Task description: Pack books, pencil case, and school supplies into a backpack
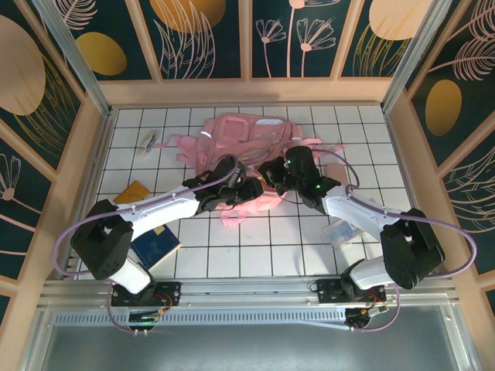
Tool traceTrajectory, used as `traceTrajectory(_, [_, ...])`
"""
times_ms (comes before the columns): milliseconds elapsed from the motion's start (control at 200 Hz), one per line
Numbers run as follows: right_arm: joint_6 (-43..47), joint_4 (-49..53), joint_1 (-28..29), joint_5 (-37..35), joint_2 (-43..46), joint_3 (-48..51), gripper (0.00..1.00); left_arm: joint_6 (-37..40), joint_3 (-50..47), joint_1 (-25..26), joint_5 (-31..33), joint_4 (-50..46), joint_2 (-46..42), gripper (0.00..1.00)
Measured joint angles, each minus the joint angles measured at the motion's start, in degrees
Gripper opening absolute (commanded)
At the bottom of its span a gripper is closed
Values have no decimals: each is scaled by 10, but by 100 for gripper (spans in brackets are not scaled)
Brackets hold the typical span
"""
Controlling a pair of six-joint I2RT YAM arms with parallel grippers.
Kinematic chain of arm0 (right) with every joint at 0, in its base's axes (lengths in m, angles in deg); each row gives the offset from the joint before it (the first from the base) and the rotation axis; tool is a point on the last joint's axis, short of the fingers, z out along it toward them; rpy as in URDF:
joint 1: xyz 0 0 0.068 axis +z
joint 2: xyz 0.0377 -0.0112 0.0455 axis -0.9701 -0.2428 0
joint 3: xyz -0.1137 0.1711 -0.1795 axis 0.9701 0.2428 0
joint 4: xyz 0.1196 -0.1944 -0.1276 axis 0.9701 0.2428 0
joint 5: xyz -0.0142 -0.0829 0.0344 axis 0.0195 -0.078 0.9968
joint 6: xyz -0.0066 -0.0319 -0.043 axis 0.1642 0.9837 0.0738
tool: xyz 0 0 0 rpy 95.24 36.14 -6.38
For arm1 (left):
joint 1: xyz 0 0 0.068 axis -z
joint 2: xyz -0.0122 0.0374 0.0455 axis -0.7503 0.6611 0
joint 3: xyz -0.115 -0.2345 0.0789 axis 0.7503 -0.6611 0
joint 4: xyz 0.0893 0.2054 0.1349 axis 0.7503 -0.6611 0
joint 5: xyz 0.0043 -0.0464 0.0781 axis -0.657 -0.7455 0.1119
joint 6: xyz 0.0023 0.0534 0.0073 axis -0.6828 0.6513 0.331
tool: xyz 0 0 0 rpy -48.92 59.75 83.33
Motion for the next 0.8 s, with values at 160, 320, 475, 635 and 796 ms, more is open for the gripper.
traceTrajectory(160, [0,0,3,-1,-4,0,0,-1,0,0,16,-14,6,27])
traceTrajectory(320, [5,-1,2,-4,-4,0,0,-4,-2,0,30,-24,7,0])
traceTrajectory(475, [20,4,0,-8,-4,0,0,-4,-14,3,44,-19,-2,0])
traceTrajectory(635, [63,36,0,-12,-2,-20,0,-3,-61,4,46,-5,-70,0])
traceTrajectory(796, [146,61,-1,-34,18,-37,0,-10,-114,3,32,50,-163,0])
